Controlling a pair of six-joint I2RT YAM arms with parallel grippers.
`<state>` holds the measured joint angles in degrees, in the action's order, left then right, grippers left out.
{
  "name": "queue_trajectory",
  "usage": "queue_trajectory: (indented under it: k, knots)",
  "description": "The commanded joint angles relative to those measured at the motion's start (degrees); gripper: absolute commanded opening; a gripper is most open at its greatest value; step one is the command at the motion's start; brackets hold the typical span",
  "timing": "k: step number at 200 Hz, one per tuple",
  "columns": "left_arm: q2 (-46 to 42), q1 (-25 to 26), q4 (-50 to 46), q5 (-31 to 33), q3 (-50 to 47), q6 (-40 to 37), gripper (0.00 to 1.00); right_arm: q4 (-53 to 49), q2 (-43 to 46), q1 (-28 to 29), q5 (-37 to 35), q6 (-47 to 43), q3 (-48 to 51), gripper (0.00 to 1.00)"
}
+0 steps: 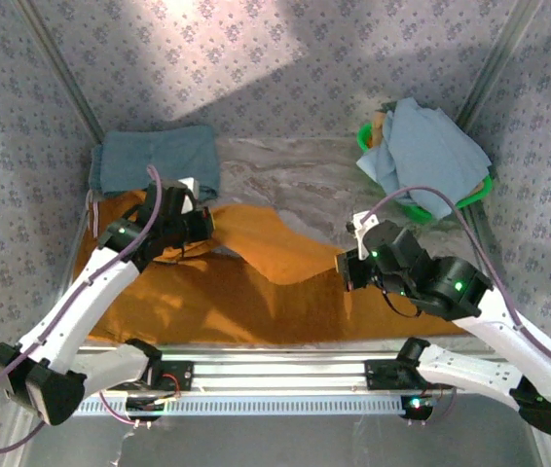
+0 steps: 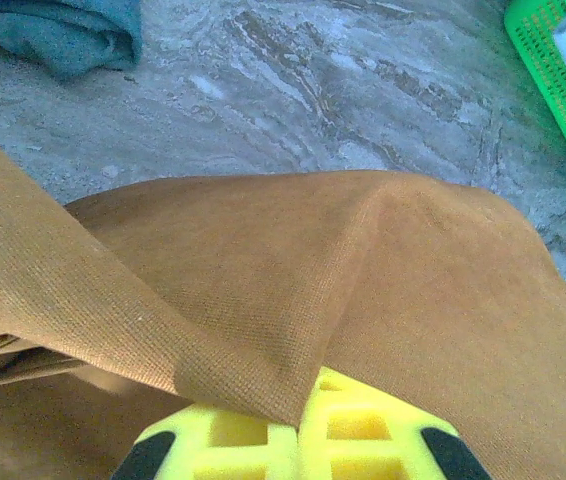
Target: Fold and stack the trousers
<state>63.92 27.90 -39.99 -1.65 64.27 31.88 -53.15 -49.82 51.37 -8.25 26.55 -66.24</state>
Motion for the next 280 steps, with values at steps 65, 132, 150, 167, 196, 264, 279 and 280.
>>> queue_trajectory:
  k: [65,132,150,167,196,264,279,280]
  knots:
    - [35.33,-2.79,10.84,-8.46,18.83,-9.27,0.00,14.62,-23.11,-39.49,27.41,-3.45,3.71,0.00]
    - [55.71,-6.57,4.73,-15.69,41.64,-10.03,0.99,17.54,-47.25,-43.23,12.31,-1.25,-15.62,0.55]
    - [53.21,-7.15,5.49,-15.32,39.24,-9.16,1.00,17.00,-46.28,-42.14,8.04,-0.81,-16.13,0.62]
    - [46.85,-7.11,7.81,-12.75,31.94,-8.02,1.00,15.70,-42.98,-39.51,3.94,-1.85,-14.07,0.66]
    - [35.46,-4.60,11.32,-6.66,15.73,-3.41,0.95,15.18,-35.50,-35.94,3.88,0.91,-3.55,0.66]
    - [26.37,1.88,14.41,-0.63,-0.73,-0.56,0.85,9.16,-17.58,-33.57,15.35,13.26,18.02,0.77]
    - [25.92,2.05,14.93,-1.29,-1.57,-0.11,0.86,11.70,-16.04,-32.66,18.49,18.10,22.59,0.79]
    - [25.91,2.06,14.98,-1.36,-1.63,-0.09,0.86,11.94,-15.94,-32.61,18.69,18.54,22.88,0.79]
